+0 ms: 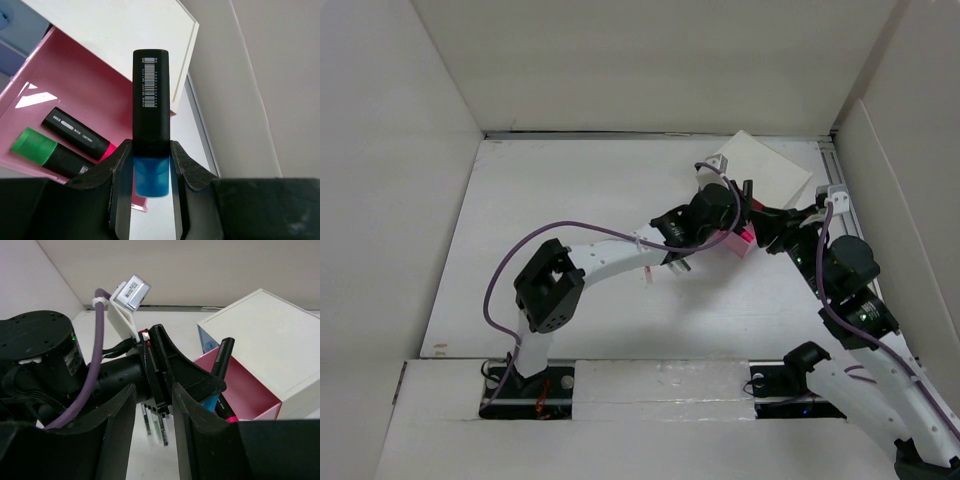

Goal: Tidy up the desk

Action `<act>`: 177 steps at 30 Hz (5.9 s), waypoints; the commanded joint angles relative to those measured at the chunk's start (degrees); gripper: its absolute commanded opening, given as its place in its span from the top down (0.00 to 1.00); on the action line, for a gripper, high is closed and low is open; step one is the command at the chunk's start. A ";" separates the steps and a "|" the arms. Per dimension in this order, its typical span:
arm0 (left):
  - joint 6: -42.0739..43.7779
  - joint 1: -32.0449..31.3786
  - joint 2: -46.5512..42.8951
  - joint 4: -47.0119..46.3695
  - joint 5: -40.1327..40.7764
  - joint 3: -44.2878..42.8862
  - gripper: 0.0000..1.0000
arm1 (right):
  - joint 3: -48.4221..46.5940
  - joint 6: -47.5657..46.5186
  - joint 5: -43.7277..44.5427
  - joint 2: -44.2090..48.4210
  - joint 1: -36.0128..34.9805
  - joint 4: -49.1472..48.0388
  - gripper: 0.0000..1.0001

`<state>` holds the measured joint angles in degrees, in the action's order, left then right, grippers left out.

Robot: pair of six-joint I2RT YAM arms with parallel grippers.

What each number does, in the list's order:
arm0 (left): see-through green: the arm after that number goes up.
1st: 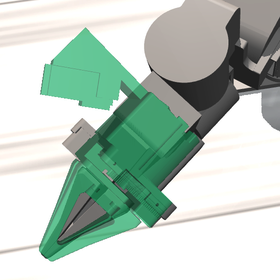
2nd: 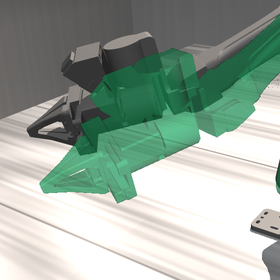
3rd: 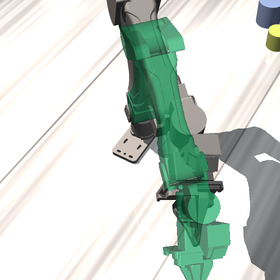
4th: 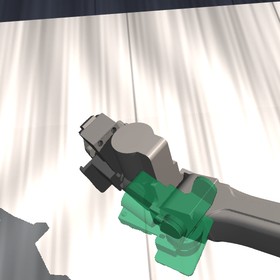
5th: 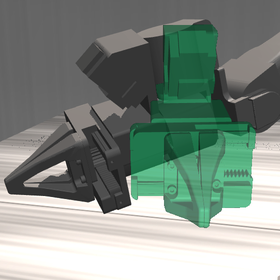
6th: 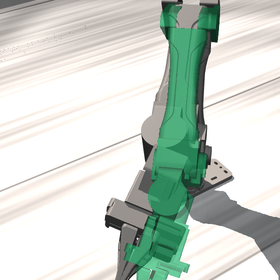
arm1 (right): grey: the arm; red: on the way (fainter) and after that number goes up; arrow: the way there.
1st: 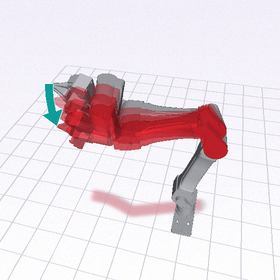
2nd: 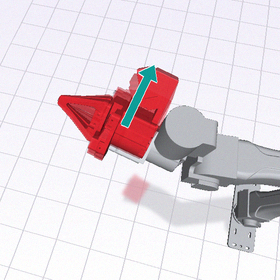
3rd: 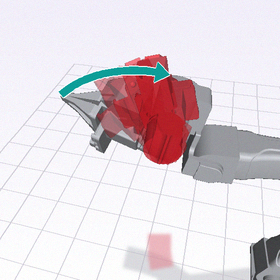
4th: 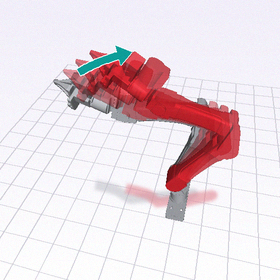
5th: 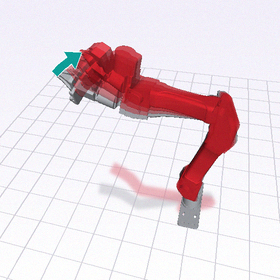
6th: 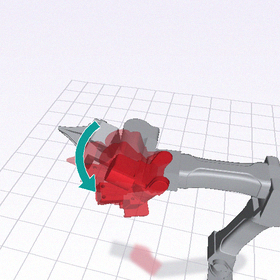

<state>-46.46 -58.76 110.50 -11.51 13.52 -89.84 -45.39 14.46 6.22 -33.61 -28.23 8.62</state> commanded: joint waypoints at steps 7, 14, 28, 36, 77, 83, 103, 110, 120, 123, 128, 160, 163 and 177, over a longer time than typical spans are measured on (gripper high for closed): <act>-1.44 0.05 -0.46 -2.64 3.53 -0.33 0.61 | -2.78 -0.22 1.69 0.38 -0.51 -0.01 0.59; 3.11 0.05 -5.54 -4.40 6.68 1.43 0.32 | -2.87 -0.31 2.57 0.12 -0.51 0.17 0.60; 9.81 -2.06 -20.68 -6.69 8.72 25.76 1.00 | -1.55 0.57 2.05 -3.74 -0.51 -0.89 1.00; 11.91 -2.06 -14.97 -5.37 7.49 26.57 1.00 | 1.08 0.40 0.73 -2.88 -0.51 -0.45 0.98; 19.47 -0.39 4.19 -4.67 5.64 2.66 1.00 | 1.18 0.04 2.22 -3.22 -0.51 -2.12 0.67; 20.35 0.23 7.44 -5.10 5.90 -0.85 1.00 | 0.47 0.57 2.39 -3.22 -0.51 -2.91 0.67; 20.70 0.75 16.76 -9.76 11.09 -13.25 1.00 | -1.37 1.71 2.22 -2.52 -0.51 -6.07 0.68; 20.62 0.75 20.89 -14.06 14.07 -15.53 0.98 | -1.81 1.63 2.83 -1.82 -0.51 -6.25 0.68; 21.41 0.75 24.15 -17.49 16.63 -18.52 0.92 | -2.07 1.63 3.01 -1.38 -0.51 -6.60 0.68; 21.67 0.75 24.50 -18.20 16.36 -19.05 0.85 | -2.34 1.10 3.27 -1.29 -0.51 -6.69 0.68; 22.02 0.75 19.25 -22.91 16.10 -11.26 0.67 | -2.52 0.83 4.59 -0.76 -0.51 -6.51 0.68; 35.47 3.65 21.77 -12.04 0.98 -7.98 0.69 | 3.20 2.33 3.63 -0.15 -0.51 -11.44 0.80; 36.44 3.65 23.71 -12.75 1.16 -9.82 0.69 | 3.37 2.33 3.63 0.03 -0.51 -11.44 0.79; 35.56 4.71 30.21 -8.53 0.89 -21.33 0.68 | 3.20 2.33 3.45 0.82 -0.51 -11.00 0.79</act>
<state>-10.98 -54.76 140.68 -19.59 14.17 -107.53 -42.19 16.71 9.61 -33.47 -28.23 0.38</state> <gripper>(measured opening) 0.313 0.212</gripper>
